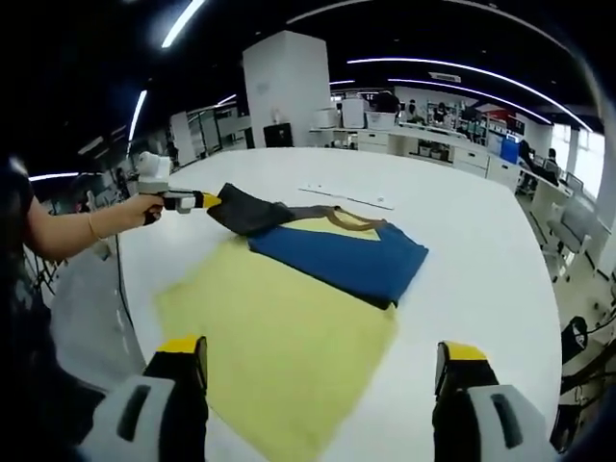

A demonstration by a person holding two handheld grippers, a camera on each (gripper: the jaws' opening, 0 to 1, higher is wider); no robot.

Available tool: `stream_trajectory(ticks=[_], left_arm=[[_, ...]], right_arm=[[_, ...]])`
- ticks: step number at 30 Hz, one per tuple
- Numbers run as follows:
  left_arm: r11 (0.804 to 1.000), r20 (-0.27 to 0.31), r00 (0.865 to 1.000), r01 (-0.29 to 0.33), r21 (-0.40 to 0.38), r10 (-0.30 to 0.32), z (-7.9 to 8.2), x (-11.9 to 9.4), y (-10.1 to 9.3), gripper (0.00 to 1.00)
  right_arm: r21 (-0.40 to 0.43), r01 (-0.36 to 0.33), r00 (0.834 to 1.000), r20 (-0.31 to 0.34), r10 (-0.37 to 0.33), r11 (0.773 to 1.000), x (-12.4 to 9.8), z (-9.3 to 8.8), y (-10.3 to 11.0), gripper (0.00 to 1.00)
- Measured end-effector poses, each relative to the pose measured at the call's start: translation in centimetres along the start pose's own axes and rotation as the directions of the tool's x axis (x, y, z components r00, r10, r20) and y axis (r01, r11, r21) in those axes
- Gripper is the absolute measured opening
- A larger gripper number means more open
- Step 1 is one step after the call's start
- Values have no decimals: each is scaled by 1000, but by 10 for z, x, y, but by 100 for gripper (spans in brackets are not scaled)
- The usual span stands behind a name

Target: Fold the garment on the visible template until the final outline fits inside the template.

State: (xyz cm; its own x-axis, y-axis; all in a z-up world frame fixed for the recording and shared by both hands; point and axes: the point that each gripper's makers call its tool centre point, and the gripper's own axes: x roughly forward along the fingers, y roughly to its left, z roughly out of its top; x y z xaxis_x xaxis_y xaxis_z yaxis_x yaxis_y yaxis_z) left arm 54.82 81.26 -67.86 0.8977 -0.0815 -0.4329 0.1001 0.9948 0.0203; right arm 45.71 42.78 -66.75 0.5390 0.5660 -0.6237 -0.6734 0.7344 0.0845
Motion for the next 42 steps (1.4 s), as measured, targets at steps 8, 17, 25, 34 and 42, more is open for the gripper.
stream_trajectory(ticks=[8, 17, 25, 34, 42], left_arm=[[996, 21, 996, -90, 12, 90, 6, -24, 37, 0], [977, 54, 976, -210, -48, 212, 10, -51, 88, 0], [956, 55, 958, -276, -103, 283, 6, -66, 118, 0], [929, 38, 934, -347, -125, 354, -3, -83, 145, 0], [914, -34, 923, -386, -128, 384, -38, -81, 172, 0]], right_arm=[[-3, -18, 1000, 14, 18, 1000, -1, 2, 8, 100], [-6, -21, 999, 24, 21, 1000, -2, 3, 11, 100], [-3, -14, 1000, 19, 14, 1000, -6, -1, 10, 100], [1, -19, 1000, 15, 19, 1000, -5, -3, 13, 100], [1, -11, 1000, 9, 11, 1000, -8, -4, 10, 100]])
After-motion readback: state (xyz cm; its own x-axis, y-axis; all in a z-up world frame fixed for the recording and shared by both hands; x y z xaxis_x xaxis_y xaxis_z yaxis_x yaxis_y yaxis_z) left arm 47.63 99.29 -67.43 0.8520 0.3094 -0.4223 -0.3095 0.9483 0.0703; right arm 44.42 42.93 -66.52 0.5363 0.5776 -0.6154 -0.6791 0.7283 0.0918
